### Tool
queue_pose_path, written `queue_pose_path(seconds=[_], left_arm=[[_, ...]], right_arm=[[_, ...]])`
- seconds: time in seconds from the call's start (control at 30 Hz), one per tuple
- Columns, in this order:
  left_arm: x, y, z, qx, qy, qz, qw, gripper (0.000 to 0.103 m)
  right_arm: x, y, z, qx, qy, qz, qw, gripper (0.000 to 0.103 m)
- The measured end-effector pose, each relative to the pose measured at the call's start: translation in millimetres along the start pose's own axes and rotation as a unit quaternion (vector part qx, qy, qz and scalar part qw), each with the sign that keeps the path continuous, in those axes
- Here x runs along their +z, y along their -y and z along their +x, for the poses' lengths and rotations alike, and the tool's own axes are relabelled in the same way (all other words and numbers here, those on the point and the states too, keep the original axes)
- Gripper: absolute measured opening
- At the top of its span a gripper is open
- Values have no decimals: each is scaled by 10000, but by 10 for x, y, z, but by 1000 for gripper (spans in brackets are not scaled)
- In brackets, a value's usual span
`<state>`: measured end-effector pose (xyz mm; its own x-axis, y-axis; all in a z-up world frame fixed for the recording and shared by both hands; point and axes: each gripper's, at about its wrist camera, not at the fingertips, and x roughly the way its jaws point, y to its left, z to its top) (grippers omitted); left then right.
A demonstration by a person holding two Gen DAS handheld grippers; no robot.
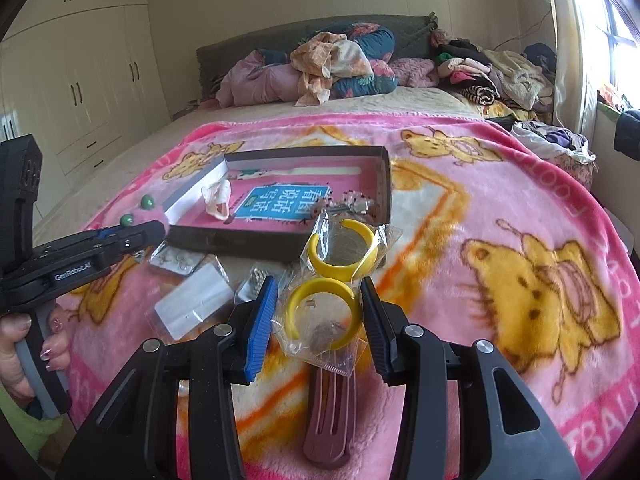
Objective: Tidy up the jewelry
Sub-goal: 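Grasp the pink pom-pom clip with the left tool while the right tool grasps the yellow bangles bag, then lower the pom-pom clip and bangles bag into the box and open both tools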
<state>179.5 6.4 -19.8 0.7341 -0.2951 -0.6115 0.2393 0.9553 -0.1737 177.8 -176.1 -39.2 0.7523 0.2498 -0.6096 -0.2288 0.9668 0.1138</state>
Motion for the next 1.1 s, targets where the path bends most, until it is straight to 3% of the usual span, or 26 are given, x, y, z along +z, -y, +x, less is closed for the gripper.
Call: queue_pose_path(seconds=[1.1], left_arm=[[421,-59,878,100,-483,112,9987,22]], right_arm=[[842,346,725,-235,-68,-136,9996,40]])
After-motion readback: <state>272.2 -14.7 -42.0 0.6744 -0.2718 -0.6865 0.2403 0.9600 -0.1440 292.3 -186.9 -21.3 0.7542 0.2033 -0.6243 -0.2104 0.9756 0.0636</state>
